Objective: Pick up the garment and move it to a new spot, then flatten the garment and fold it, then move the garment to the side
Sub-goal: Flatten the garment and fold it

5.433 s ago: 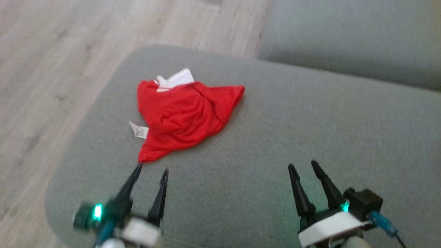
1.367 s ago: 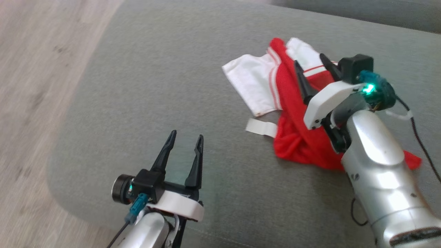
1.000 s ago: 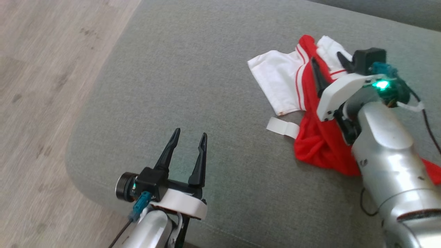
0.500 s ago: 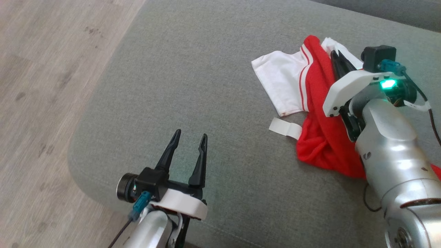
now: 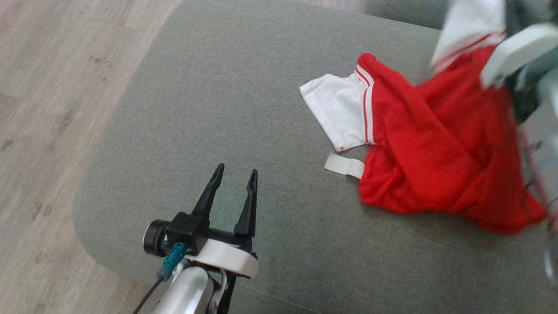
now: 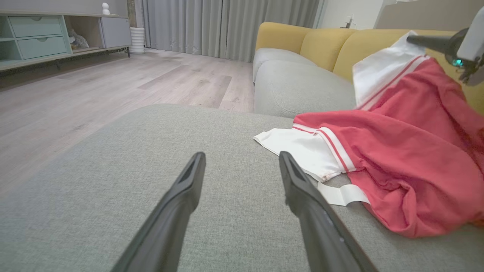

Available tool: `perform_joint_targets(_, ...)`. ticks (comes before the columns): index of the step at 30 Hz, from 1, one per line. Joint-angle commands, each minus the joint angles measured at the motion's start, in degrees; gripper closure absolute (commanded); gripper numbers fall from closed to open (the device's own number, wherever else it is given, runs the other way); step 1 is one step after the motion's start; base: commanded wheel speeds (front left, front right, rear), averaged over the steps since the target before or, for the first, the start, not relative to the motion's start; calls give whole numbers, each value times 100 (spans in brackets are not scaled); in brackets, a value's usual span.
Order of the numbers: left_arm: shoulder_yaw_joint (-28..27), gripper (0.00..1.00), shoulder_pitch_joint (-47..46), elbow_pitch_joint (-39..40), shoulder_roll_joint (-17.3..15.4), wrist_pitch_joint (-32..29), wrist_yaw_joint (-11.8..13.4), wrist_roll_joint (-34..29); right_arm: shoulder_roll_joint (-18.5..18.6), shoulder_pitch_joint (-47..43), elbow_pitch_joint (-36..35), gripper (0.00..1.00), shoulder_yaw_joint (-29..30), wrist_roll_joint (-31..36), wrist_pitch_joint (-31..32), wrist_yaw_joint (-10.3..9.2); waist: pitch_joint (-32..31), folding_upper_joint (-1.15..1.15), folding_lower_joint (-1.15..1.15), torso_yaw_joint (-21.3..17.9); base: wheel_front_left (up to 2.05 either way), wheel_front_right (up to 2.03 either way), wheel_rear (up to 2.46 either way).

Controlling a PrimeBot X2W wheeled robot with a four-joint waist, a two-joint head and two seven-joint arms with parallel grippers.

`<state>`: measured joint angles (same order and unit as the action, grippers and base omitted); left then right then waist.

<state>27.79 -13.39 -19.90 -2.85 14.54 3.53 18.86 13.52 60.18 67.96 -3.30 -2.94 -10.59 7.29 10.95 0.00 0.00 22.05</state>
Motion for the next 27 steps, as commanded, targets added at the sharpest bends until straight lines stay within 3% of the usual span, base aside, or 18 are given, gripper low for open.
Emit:
perform_joint_targets(1, -182, 0, -10, 189, -4, 46, 9, -2, -57, 359, -233, 100, -119, 39, 3, 20, -6, 0, 0, 13, 0, 0, 0)
perform_joint_targets(10, -114, 0, -37, 240, -3, 46, 29, 84, 731, 1223, -275, 100, -41, 599, -55, 20, 58, 0, 0, 163, 0, 0, 0)
perform_joint_targets(12, -92, 0, -62, 254, -3, 46, 33, 100, 840, 1318, -266, 0, 138, 825, -133, 20, 90, 0, 0, 195, 0, 0, 0)
perform_joint_targets(18, -78, 0, -79, 269, -3, 46, 88, 129, 759, 1090, -228, 0, 804, 1460, -247, 20, 101, 0, 0, 164, 0, 0, 0)
perform_joint_targets(27, -296, 0, 7, 243, -3, 46, 57, 12, -86, 150, -415, 0, 1182, 1517, -428, 20, -237, 0, 0, -347, 0, 0, 0)
